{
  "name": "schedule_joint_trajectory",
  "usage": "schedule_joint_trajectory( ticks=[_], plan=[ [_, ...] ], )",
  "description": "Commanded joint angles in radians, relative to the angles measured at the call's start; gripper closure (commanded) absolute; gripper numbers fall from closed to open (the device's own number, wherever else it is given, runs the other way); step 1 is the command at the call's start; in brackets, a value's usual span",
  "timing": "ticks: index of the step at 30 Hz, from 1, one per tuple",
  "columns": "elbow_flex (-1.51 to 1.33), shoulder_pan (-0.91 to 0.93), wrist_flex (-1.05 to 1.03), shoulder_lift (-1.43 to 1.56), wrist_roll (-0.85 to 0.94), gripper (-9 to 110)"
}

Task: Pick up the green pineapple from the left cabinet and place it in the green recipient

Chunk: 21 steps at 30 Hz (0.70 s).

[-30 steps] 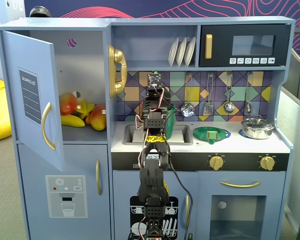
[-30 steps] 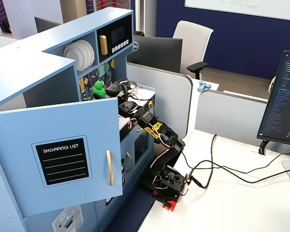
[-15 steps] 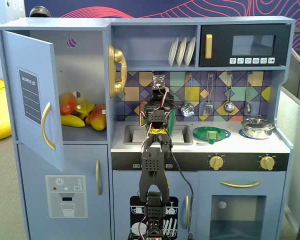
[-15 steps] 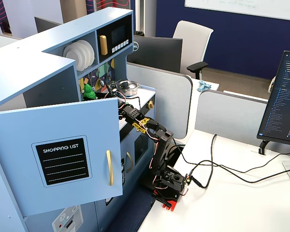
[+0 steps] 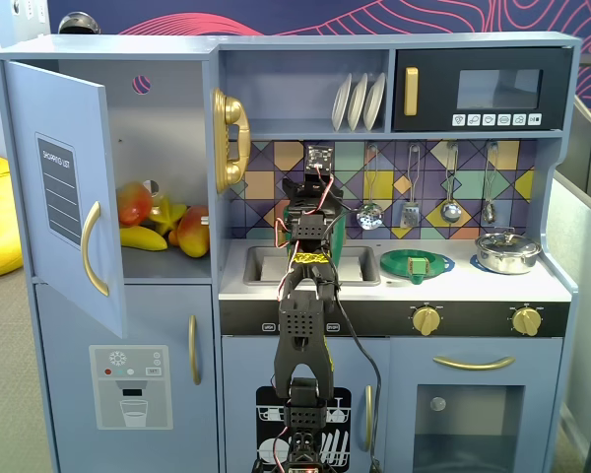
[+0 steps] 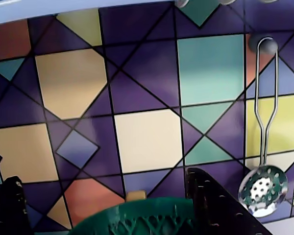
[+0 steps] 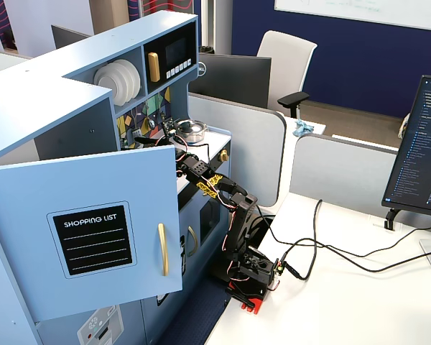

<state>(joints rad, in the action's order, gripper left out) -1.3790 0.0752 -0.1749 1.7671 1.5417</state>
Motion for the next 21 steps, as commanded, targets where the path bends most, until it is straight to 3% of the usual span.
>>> schedule_joint_trajectory(
  ticks=[1,4,9,16,21],
  plan=[
    [0.064,0.015,-0.009,0.075,0.021,67],
    [0.034,-0.008,-0.095,0.199,0.044,69],
    [-0.106,-0.021,-0.443,0.5,0.106,73],
    [-0.578,0.014,-0.854,0.884,0.069,76],
    [-1.022,-0.017,-0.922,1.103,-0.005,81]
  ],
)
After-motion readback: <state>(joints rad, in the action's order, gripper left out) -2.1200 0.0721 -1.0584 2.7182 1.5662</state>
